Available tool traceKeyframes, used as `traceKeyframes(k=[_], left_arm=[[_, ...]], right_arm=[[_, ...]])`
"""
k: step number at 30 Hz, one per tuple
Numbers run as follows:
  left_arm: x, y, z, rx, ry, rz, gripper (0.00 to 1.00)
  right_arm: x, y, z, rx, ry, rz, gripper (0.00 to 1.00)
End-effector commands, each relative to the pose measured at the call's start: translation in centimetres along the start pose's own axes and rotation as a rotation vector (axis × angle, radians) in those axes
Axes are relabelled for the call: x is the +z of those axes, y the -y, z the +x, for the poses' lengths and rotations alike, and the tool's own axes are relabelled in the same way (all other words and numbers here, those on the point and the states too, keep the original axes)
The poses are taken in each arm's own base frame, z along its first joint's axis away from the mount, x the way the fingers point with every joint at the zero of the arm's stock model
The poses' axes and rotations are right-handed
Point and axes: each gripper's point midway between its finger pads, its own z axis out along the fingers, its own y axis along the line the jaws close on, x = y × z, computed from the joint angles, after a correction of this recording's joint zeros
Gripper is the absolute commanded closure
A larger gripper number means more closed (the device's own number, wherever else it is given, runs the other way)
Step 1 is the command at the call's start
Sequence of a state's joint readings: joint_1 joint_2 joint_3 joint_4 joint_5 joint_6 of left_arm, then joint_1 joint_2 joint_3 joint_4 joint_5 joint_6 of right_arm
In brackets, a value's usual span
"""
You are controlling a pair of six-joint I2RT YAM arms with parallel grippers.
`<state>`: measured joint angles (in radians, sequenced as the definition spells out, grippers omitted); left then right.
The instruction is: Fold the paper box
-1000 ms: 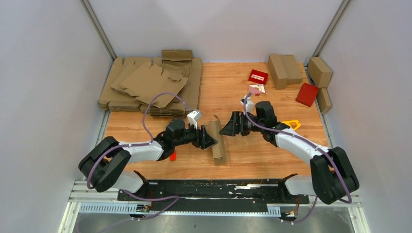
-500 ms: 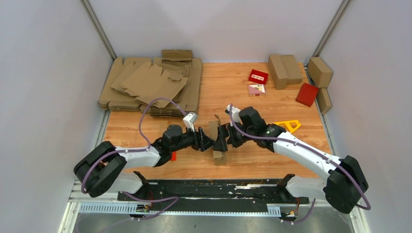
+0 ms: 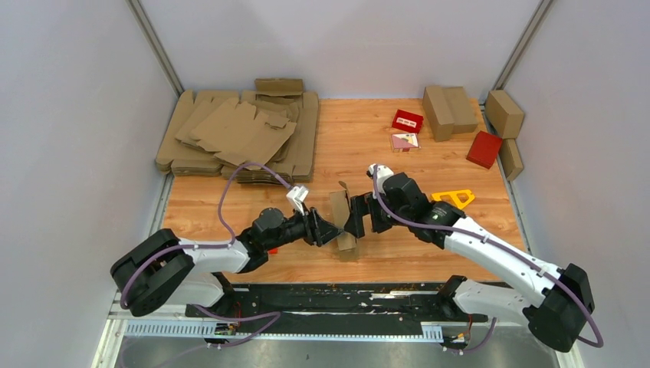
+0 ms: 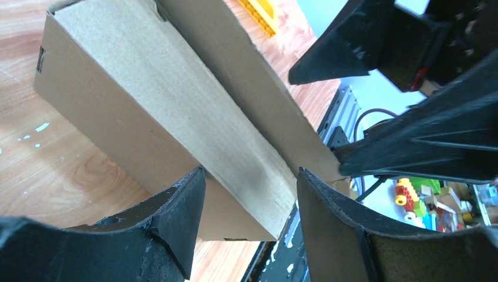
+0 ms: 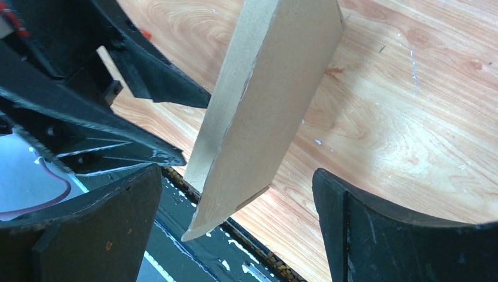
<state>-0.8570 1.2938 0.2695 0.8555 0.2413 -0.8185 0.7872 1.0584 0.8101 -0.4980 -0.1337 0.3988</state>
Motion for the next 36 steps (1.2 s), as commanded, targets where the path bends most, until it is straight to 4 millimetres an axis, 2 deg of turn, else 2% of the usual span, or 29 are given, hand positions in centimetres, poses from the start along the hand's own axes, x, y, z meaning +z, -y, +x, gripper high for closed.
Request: traceKeyframes(k=[1, 7, 13, 16, 19, 24, 28, 34, 36], left_arm=[[-0.2, 2.4, -1.6, 0.009, 0.068, 0.076, 0.35], [-0.9, 3.5, 0.0, 0.005, 0.038, 0.143, 0.45], [-3.1, 0.6, 0.2, 0.095, 0.030, -0.019, 0.44], [-4.4, 0.3, -1.0, 0.177, 0.028, -0.095, 0.40], [-5.7, -1.5, -1.0, 0.212, 0.012, -0.182, 0.36], [-5.4, -2.4, -0.7, 0.167, -0.018, -0.164, 0.39], [-5.3, -2.9, -0.9, 0.182, -0.021, -0.180, 0.39], [-5.6, -2.8, -1.6, 0.192, -0.025, -0.178, 0.39], [-5.6, -2.8, -1.8, 0.198, -0.022, -0.179, 0.38]], right_arm=[[0.1, 0.0, -1.7, 0.048, 0.047, 0.035, 0.00], [1.2, -0.2, -2.1, 0.089, -0.004, 0.059, 0.00], [2.0, 0.0, -2.3, 0.092, -0.075, 0.141, 0.00], [2.3, 0.4, -2.6, 0.102, -0.061, 0.223, 0.00], [3.0, -0.2, -2.6, 0.096, -0.073, 0.242, 0.00], [3.9, 0.4, -2.3, 0.115, -0.095, 0.314, 0.00], [5.3, -0.3, -1.3, 0.102, -0.145, 0.322, 0.00], [6.0, 0.0, 0.1, 0.016, -0.202, 0.466, 0.00], [6.3, 0.2, 0.4, 0.010, -0.214, 0.484, 0.03]])
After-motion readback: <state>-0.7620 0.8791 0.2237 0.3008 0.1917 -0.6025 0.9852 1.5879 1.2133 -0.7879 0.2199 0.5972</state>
